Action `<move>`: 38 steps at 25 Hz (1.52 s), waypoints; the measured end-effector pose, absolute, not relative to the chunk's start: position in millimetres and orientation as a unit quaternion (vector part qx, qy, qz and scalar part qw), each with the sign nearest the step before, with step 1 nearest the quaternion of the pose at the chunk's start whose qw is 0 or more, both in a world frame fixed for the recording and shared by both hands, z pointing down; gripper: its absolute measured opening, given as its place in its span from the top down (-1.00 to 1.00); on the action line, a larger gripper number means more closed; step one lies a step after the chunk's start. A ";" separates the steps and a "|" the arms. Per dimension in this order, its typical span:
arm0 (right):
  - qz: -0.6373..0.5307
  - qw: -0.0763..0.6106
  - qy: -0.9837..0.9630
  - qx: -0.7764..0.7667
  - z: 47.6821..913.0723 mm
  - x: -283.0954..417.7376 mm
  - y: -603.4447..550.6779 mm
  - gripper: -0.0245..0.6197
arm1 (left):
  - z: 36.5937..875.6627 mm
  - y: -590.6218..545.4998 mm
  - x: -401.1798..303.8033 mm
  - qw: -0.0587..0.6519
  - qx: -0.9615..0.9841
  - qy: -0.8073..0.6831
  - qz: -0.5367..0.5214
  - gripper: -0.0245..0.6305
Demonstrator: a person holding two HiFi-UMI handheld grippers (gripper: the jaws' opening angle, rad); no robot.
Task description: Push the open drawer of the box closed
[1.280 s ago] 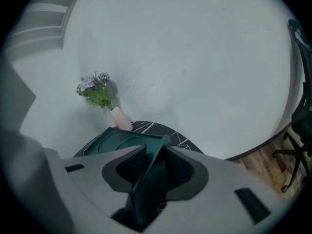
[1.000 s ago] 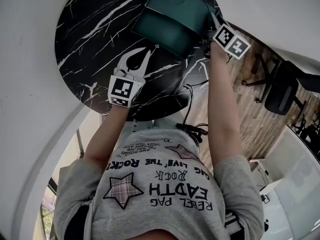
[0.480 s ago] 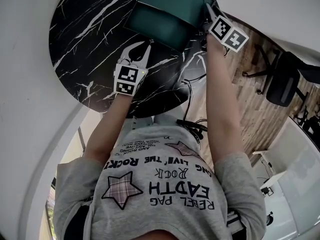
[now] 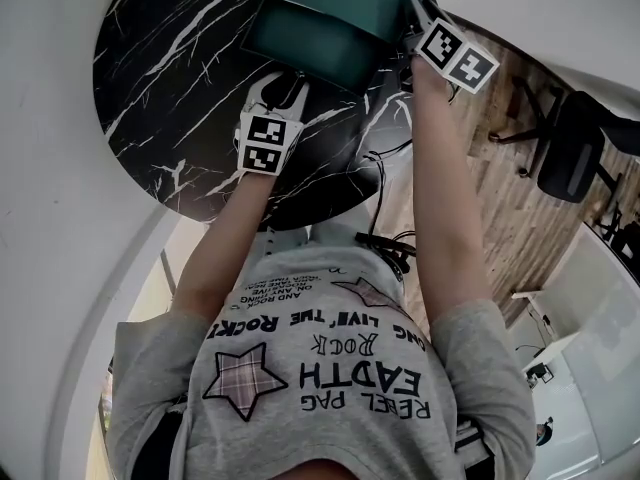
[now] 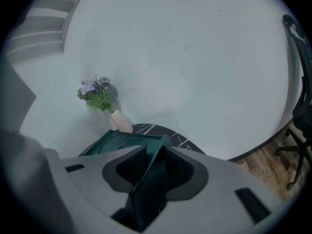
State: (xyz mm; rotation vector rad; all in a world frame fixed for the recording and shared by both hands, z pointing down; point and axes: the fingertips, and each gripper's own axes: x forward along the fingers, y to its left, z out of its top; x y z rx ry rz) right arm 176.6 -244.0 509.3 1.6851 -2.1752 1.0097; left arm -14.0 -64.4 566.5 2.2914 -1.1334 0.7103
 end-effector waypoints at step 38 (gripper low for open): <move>0.343 0.108 -0.741 0.567 510.3 175.5 -243.7 0.52 | 563.6 -83.3 -4.9 0.248 0.842 -0.409 0.249 0.70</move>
